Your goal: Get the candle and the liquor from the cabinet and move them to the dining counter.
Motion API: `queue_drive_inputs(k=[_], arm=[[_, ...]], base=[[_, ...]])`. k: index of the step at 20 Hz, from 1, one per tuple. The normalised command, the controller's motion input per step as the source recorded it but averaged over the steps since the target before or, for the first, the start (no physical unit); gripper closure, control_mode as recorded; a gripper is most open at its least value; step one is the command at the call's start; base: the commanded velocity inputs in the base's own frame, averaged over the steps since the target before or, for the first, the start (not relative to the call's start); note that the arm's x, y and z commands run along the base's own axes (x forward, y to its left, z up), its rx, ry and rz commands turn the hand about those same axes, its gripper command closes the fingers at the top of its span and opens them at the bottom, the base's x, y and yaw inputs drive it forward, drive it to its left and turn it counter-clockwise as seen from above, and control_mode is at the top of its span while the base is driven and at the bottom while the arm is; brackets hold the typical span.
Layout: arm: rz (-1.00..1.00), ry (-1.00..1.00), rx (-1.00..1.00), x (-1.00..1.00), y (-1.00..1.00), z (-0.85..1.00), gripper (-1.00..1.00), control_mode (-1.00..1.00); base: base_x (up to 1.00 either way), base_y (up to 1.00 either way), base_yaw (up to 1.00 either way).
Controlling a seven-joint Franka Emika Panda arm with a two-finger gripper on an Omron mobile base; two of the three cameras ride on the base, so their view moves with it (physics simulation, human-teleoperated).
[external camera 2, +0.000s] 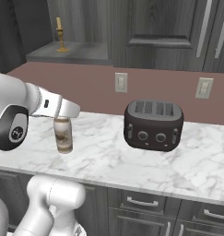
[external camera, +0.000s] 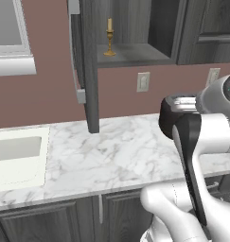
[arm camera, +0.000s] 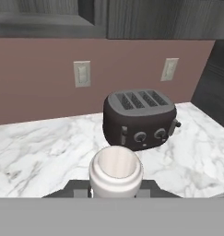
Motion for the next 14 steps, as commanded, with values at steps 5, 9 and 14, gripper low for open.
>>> queue_drive_inputs(k=[5,9,14], arm=[[0.0,0.0,0.0,0.0,0.0,0.0,1.0,-1.0],[0.0,0.0,0.0,0.0,0.0,0.0,1.0,-1.0],[0.0,0.0,0.0,0.0,0.0,0.0,1.0,-1.0]], base=[[0.0,0.0,0.0],[0.0,0.0,0.0],[0.0,0.0,0.0]])
